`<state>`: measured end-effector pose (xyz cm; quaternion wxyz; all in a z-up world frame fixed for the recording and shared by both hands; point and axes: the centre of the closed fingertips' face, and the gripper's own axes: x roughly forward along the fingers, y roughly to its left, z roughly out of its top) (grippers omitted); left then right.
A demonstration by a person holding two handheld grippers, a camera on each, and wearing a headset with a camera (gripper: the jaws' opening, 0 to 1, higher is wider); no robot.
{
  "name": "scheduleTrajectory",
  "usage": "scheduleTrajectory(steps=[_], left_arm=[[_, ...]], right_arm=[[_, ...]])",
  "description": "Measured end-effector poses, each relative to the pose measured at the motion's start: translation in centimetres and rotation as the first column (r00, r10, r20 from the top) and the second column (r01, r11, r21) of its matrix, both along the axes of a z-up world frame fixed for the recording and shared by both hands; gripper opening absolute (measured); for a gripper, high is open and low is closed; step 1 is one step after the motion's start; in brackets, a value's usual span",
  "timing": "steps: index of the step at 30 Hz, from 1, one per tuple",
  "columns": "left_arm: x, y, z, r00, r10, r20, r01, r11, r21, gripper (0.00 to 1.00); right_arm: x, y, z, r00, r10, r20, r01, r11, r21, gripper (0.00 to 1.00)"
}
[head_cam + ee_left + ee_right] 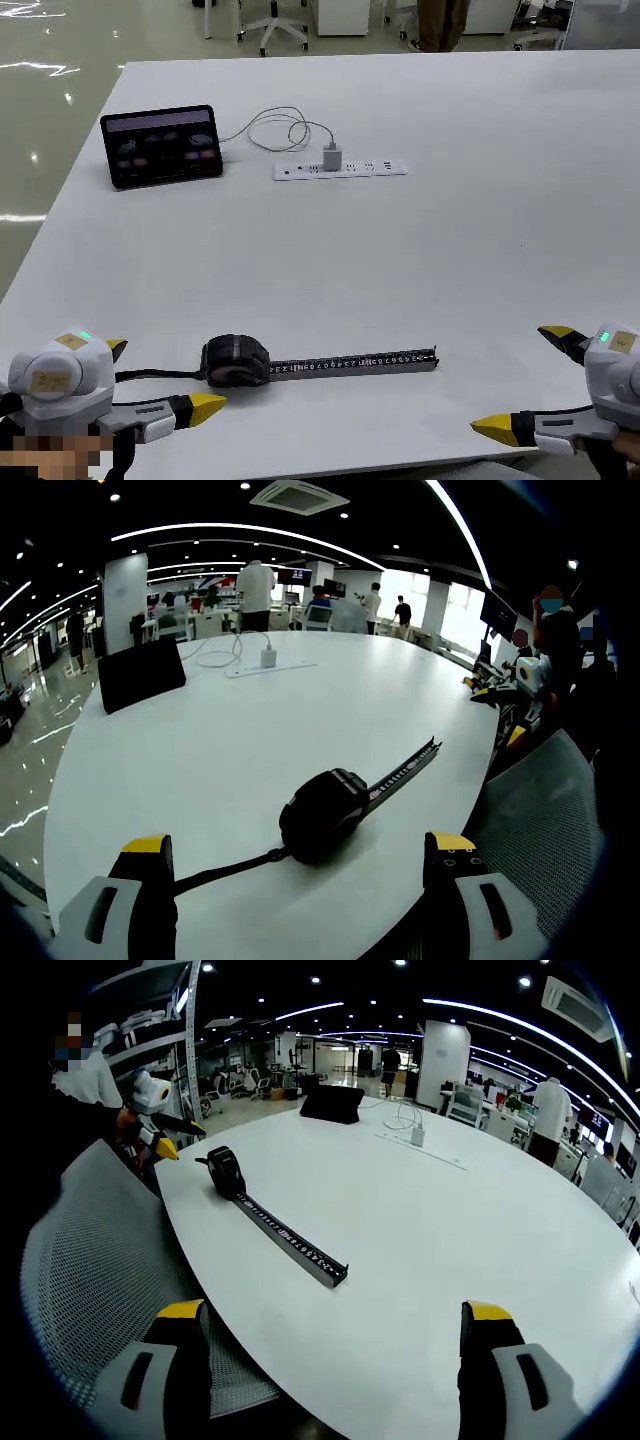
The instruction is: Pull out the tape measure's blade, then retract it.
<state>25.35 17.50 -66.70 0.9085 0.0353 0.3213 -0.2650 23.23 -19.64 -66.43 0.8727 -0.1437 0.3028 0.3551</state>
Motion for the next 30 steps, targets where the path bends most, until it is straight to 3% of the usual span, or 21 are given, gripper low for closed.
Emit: scheduleTrajectory(steps=[7,15,20,22,25,28,30], left_arm=[[1.4,-1.3,0.7,1.000,0.013,-0.013,-0.013,1.000,-0.001,1.00],[3.1,-2.8,1.1,0.998,0.063,-0.005,-0.063,0.998,0.011,1.00],[3.6,-3.5,-0.1,0.995,0.100,-0.017,-0.099,0.994,0.042,1.00],[3.7,-3.8,-0.6,0.993,0.115,-0.028,-0.114,0.993,0.034,1.00],[3.7,-3.8,-1.7,0.980,0.192,-0.058,-0.191,0.981,0.008,1.00],[3.5,-3.7,-3.0,0.974,0.216,-0.067,-0.214,0.976,0.035,1.00],[3.7,-3.8,-3.5,0.970,0.230,-0.084,-0.228,0.973,0.026,1.00]], right_arm=[[0.3,0.2,-0.1,1.000,0.008,-0.006,-0.008,1.000,0.001,1.00],[1.0,0.3,-0.5,0.999,0.041,-0.020,-0.041,0.999,-0.018,1.00],[1.5,0.5,-0.8,0.997,0.065,-0.028,-0.066,0.997,-0.035,1.00],[1.8,0.5,-1.1,0.997,0.071,-0.029,-0.072,0.997,-0.041,1.00],[2.1,0.8,-1.4,0.995,0.093,-0.027,-0.095,0.994,-0.057,1.00],[2.3,1.0,-1.9,0.993,0.111,-0.035,-0.113,0.991,-0.070,1.00],[2.5,1.0,-2.2,0.992,0.119,-0.041,-0.122,0.990,-0.074,1.00]])
